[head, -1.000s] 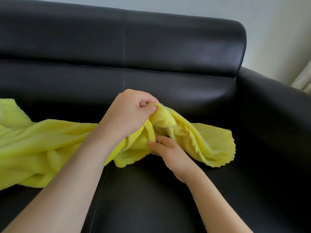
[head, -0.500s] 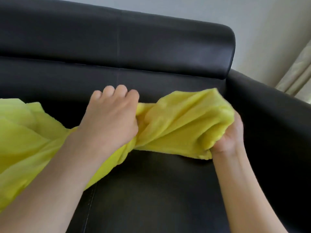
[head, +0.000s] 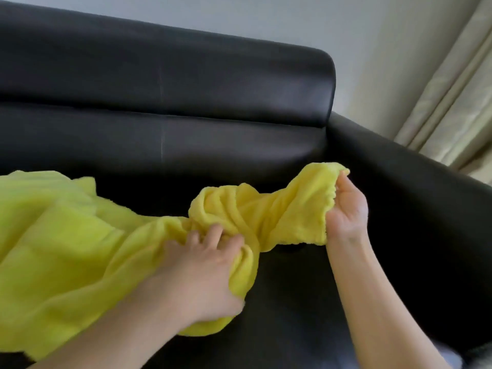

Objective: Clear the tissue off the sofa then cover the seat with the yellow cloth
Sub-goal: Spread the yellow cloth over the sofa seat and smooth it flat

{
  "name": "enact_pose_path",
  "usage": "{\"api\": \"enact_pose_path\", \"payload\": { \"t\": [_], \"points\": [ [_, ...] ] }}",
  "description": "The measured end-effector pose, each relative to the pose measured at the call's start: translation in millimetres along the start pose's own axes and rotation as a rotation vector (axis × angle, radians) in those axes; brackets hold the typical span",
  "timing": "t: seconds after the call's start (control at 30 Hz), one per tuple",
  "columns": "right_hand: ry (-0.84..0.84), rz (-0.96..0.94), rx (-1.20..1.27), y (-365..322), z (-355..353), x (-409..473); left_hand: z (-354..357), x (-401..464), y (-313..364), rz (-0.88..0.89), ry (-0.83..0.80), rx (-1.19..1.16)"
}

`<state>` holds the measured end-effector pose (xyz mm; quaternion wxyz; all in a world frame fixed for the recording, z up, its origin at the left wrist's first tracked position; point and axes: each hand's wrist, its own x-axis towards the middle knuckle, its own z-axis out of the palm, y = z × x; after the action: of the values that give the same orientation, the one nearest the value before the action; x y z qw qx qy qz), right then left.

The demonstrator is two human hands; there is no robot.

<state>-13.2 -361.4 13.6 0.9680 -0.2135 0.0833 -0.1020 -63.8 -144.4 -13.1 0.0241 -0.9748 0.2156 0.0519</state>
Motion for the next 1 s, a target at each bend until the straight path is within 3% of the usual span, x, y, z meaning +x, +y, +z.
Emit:
{"api": "enact_pose_path", "payload": {
  "t": [0.1,0.17,0.23,0.27,0.33,0.37,0.4,0.43,0.5,0.57,0.63,0.7,0.77,0.8,0.83,0.87,0.93,0.97,1.0],
  "points": [
    [0.060,0.085,-0.078,-19.8,-9.0,16.1,13.1,16.9,-24.8,-0.052,0.004,-0.077],
    [0.123,0.044,-0.304,-51.3,-11.4,17.5,-17.3,37.8,-64.1,-0.064,-0.128,-0.342],
    [0.166,0.033,-0.546,-84.5,-19.5,12.9,-67.5,59.5,-112.6,-0.199,-0.044,-0.412],
    [0.162,0.057,-0.684,-97.9,-24.3,4.7,-89.7,68.1,-131.0,-0.327,0.095,-0.316],
    [0.252,0.132,-0.949,-114.9,-40.1,-4.4,-106.6,77.0,-148.1,-0.632,0.396,0.263],
    [0.278,0.184,-1.034,-117.4,-49.2,-6.4,-105.4,78.5,-139.0,-0.648,0.516,0.454],
    [0.301,0.222,-1.082,-117.3,-54.5,-9.1,-98.3,81.8,-120.6,-0.514,0.611,0.465],
    [0.310,0.262,-1.097,-115.2,-59.2,-10.2,-84.8,85.3,-98.4,-0.305,0.600,0.365],
    [0.278,0.355,-1.039,-103.3,-62.3,-12.3,-50.0,76.0,-41.4,0.061,0.306,0.045],
    [0.178,0.388,-0.937,-91.5,-58.5,-13.0,-8.0,60.2,5.8,0.180,-0.029,0.037],
    [0.074,0.299,-0.752,-90.5,-48.8,-10.0,6.7,57.7,22.1,0.184,0.041,0.141],
    [-0.048,0.221,-0.610,-102.7,-39.3,-7.8,-11.1,64.3,21.9,0.085,0.185,0.010],
    [-0.082,0.306,-0.872,-113.5,-37.3,-9.8,-40.8,55.8,15.6,0.017,0.109,-0.335],
    [-0.033,0.435,-1.128,-115.5,-43.1,-8.7,-51.1,46.8,15.7,0.042,-0.023,-0.630],
    [0.027,0.598,-1.387,-113.2,-50.7,-7.9,-59.7,32.8,20.4,0.096,-0.283,-0.875],
    [0.083,0.757,-1.603,-107.1,-58.7,-7.1,-61.0,16.1,29.1,0.230,-0.563,-0.897],
    [0.131,0.946,-1.855,-86.5,-66.0,-5.0,-53.0,-5.3,44.5,0.462,-0.977,-0.530],
    [0.138,0.951,-1.921,-75.4,-64.4,-3.3,-45.9,-2.8,48.4,0.500,-1.042,-0.424],
    [0.123,0.921,-1.967,-64.8,-61.8,-2.7,-43.3,4.8,51.0,0.507,-1.023,-0.469]
  ]
}}
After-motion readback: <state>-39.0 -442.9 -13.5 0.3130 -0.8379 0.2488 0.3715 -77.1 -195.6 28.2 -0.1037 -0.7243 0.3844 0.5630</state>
